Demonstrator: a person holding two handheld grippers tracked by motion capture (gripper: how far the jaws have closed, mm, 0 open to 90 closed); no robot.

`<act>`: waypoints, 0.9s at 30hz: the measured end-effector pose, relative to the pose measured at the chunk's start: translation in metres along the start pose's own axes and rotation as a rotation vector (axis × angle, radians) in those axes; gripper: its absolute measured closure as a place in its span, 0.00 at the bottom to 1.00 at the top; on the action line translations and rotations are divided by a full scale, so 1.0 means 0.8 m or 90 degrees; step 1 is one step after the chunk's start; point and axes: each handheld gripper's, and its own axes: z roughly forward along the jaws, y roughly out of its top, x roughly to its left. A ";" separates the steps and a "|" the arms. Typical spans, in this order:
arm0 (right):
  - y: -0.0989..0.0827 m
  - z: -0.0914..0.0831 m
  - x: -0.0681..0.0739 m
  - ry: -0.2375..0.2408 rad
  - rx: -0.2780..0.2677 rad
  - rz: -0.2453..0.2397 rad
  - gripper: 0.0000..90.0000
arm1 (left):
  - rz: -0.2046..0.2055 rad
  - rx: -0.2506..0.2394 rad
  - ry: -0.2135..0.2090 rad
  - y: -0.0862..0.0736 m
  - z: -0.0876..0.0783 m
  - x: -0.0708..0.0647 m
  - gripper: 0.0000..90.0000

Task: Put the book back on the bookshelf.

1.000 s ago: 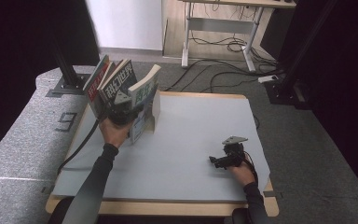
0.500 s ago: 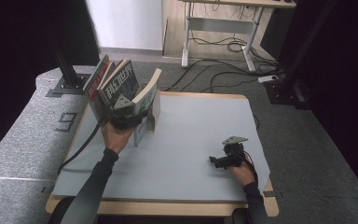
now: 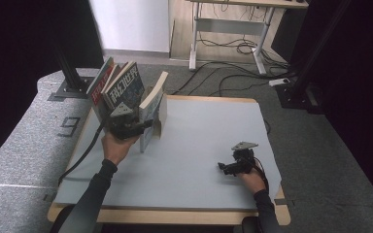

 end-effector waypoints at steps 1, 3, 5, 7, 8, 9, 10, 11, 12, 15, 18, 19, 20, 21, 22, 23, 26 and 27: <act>0.000 0.000 0.000 0.000 0.000 0.000 0.00 | 0.002 0.005 -0.003 -0.002 -0.001 0.001 0.62; 0.000 0.000 0.000 0.000 0.000 0.000 0.00 | 0.009 0.022 -0.007 -0.009 -0.003 0.001 0.63; 0.000 0.000 0.000 0.000 0.000 0.001 0.00 | 0.018 0.039 -0.012 -0.016 -0.004 0.002 0.65; 0.000 0.000 0.000 0.000 0.000 0.000 0.00 | 0.023 0.050 -0.017 -0.024 -0.004 0.001 0.67; 0.000 0.000 0.000 0.000 0.000 0.001 0.00 | 0.026 0.053 -0.018 -0.027 -0.004 0.001 0.68; 0.000 0.000 0.000 0.000 0.000 0.001 0.00 | 0.031 0.055 -0.015 -0.029 -0.004 0.001 0.69; 0.000 0.000 0.000 0.000 0.000 0.001 0.00 | 0.034 0.054 -0.015 -0.029 -0.004 0.000 0.70; 0.000 0.000 0.000 0.000 0.000 0.000 0.00 | 0.036 0.054 -0.011 -0.030 -0.004 -0.001 0.71; 0.000 0.000 0.000 0.000 0.000 0.000 0.00 | 0.038 0.055 -0.008 -0.029 -0.004 -0.002 0.71; 0.000 0.000 0.000 0.000 0.000 0.001 0.00 | 0.041 0.056 -0.003 -0.027 -0.002 -0.003 0.73; 0.000 0.000 0.000 0.000 0.000 0.001 0.00 | 0.041 0.056 0.003 -0.024 0.003 -0.004 0.73; 0.000 0.000 0.000 0.000 0.000 0.001 0.00 | 0.043 0.057 0.007 -0.023 0.005 -0.005 0.73; 0.000 0.000 0.000 0.000 0.000 0.001 0.00 | 0.043 0.057 0.007 -0.023 0.005 -0.005 0.73; 0.000 0.000 0.000 0.000 0.000 0.001 0.00 | 0.045 0.058 0.018 -0.020 0.009 -0.007 0.73; 0.000 0.000 0.000 0.000 0.000 0.001 0.00 | 0.046 0.058 0.022 -0.019 0.011 -0.007 0.73; 0.000 0.000 0.000 0.000 0.000 0.001 0.00 | 0.046 0.058 0.026 -0.018 0.013 -0.007 0.73; 0.000 0.000 0.000 0.000 0.000 0.000 0.00 | 0.042 0.055 0.032 -0.015 0.018 -0.005 0.73; 0.000 0.000 0.000 0.000 0.000 0.000 0.00 | 0.040 0.054 0.034 -0.015 0.020 -0.004 0.73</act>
